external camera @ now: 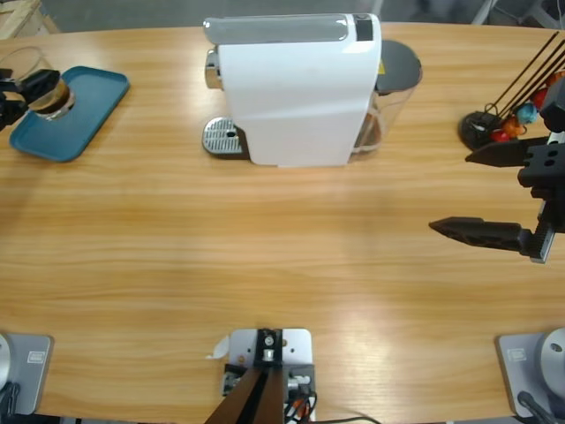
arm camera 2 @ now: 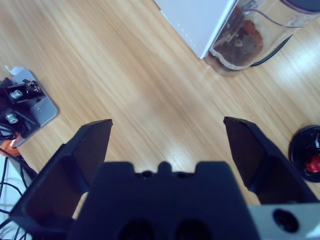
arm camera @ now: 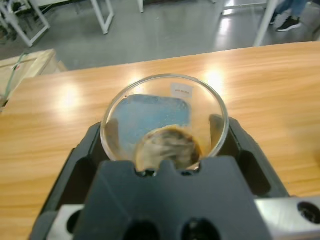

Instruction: Pour coffee

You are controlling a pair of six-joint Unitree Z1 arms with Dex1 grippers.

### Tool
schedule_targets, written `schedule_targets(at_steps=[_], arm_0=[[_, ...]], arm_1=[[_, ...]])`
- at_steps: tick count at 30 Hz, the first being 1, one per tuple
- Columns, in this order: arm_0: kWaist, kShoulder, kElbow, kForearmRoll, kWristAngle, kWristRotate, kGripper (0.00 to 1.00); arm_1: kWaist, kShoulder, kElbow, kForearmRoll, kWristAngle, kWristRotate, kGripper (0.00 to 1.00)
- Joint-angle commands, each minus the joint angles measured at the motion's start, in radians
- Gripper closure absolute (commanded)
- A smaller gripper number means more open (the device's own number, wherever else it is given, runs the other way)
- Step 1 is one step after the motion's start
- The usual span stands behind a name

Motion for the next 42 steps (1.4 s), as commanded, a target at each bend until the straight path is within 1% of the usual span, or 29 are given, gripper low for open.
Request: schedule_targets(at_steps=[1,4,6,16,23,24,25,27,28,29,31,32,39,42], arm_0=[[0.079,0.223,0.006,-0.135,0.036,-0.036,0.722],[0.087,0.322,-0.022,-0.199,0.036,-0.038,0.722],[0.098,0.358,-0.031,-0.232,0.036,-0.037,0.722],[0.146,0.439,-0.101,-0.240,0.015,-0.009,0.717],[0.155,0.476,-0.107,-0.237,0.007,0.001,0.705],[0.155,0.476,-0.107,-0.237,0.007,0.002,0.625],[0.155,0.476,-0.106,-0.237,0.007,0.002,0.468],[0.151,0.475,-0.097,-0.237,0.007,0.002,0.194],[0.148,0.473,-0.090,-0.237,0.005,0.002,0.116],[0.141,0.472,-0.084,-0.237,0.000,0.002,0.073],[0.131,0.471,-0.075,-0.237,-0.001,0.002,0.022],[0.126,0.469,-0.072,-0.237,-0.001,0.002,0.013],[0.079,0.391,-0.015,-0.238,-0.003,0.006,0.012],[0.029,0.290,0.045,-0.236,0.002,0.006,0.013]], arm_1=[[0.013,0.000,0.028,-0.009,0.001,0.011,0.018],[0.013,0.004,0.026,-0.008,0.003,0.013,0.018],[0.013,0.005,0.026,-0.009,0.004,0.017,0.018],[0.013,0.017,0.024,-0.008,0.005,0.028,0.018],[0.013,0.019,0.024,-0.008,0.002,0.030,0.018],[0.013,0.019,0.025,-0.008,0.002,0.030,0.018],[0.013,0.018,0.025,-0.008,0.002,0.030,0.018],[0.013,0.018,0.025,-0.008,0.002,0.030,0.018],[0.013,0.018,0.025,-0.008,0.002,0.030,0.018],[0.013,0.018,0.025,-0.008,0.002,0.030,0.018],[0.013,0.016,0.025,-0.008,0.002,0.030,0.017],[0.013,0.014,0.025,-0.009,0.002,0.030,0.018],[0.013,0.011,0.026,-0.009,0.002,0.031,0.018],[0.013,0.018,0.025,-0.009,0.002,0.031,0.014]])
